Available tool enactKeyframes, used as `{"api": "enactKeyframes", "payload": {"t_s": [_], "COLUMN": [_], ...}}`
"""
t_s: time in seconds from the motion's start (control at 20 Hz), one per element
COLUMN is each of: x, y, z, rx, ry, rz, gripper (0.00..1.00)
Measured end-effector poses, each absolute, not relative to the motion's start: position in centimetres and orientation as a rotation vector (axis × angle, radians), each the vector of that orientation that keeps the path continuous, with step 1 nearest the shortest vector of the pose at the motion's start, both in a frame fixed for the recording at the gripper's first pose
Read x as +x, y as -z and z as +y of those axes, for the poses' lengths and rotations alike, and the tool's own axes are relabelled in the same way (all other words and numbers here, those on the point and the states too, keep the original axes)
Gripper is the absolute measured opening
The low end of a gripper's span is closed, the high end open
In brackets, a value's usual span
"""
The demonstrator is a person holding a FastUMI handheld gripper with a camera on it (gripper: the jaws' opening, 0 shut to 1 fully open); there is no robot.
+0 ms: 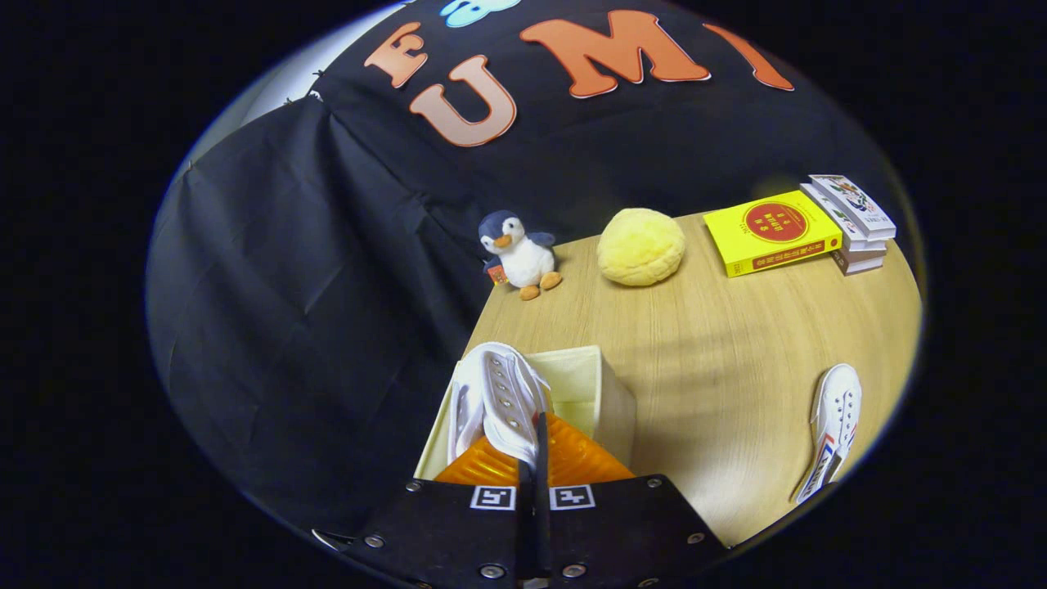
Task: Open the storage box then place both shoes into the box .Put the left shoe in first, then the right shoe, with the right side of both shoes facing outward in a uniform manner.
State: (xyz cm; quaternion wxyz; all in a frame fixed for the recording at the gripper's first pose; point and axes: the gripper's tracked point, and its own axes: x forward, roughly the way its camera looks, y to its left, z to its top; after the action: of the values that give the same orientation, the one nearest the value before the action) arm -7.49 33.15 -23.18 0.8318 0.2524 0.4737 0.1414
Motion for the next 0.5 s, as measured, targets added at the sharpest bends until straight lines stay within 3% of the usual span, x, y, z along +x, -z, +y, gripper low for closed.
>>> {"api": "enactKeyframes", "payload": {"t_s": [0.5], "x": [-9.1], "y": [28.1], "z": [39.2], "rx": [0.48], "ry": [-0.207], "rz": [1.151], "gripper": [0.02]}}
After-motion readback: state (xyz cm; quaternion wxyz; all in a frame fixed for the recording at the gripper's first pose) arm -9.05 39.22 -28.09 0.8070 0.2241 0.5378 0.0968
